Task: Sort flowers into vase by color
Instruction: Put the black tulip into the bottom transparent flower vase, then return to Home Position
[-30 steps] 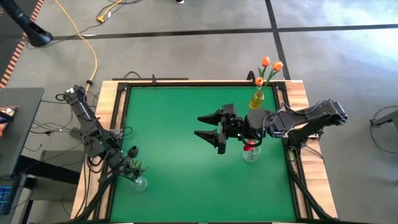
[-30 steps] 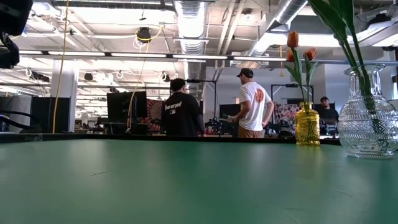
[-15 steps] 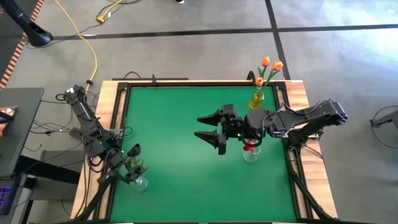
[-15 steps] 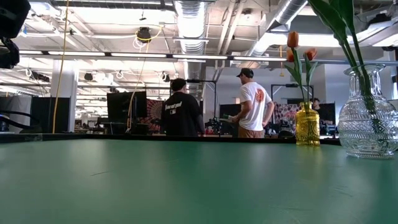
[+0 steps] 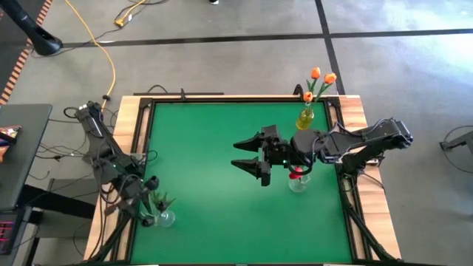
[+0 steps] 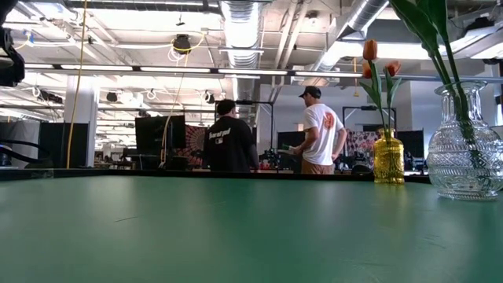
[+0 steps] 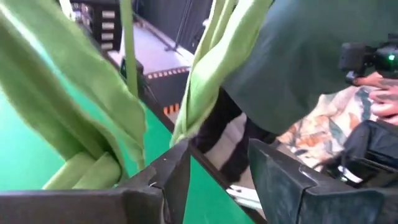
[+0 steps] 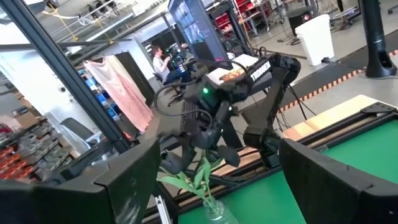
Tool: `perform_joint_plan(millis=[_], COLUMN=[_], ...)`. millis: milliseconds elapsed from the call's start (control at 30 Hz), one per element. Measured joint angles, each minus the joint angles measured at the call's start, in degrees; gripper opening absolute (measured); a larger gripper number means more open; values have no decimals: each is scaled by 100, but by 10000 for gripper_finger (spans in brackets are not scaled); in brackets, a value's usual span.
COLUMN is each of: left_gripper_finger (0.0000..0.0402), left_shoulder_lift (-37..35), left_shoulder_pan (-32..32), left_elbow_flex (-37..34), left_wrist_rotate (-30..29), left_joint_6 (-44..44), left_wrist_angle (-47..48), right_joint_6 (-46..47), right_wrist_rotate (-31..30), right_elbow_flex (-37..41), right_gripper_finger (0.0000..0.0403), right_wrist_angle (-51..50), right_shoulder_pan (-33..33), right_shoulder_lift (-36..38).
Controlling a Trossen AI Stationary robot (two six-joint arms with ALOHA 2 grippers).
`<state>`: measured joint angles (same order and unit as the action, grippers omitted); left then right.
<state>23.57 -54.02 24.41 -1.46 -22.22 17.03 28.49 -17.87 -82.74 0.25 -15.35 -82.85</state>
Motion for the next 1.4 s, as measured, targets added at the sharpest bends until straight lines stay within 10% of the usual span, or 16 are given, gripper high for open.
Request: perform_joint_plan(millis=[433,933,1400], left_gripper_finger=[147,96,6], left_shoulder_lift=[-4,-49,-308], left_shoulder_pan=[0,11,11], left_elbow_flex=[1532,3365,3501], left_wrist_rotate=[-327,-2769,-5340], left_joint_6=[-1144,-174,208], left_wrist_angle=[1974,2463,2463], right_joint_6=[-324,-1156,-1786], right_wrist_rotate=[-11,-2,166], right_elbow_flex=[0,0,760], right_gripper_finger=[353,353,331], right_wrist_angle=[-4,-691,-2312], right_shoulder_pan=[13,809,2003], right_shoulder_lift=[131,996,2611])
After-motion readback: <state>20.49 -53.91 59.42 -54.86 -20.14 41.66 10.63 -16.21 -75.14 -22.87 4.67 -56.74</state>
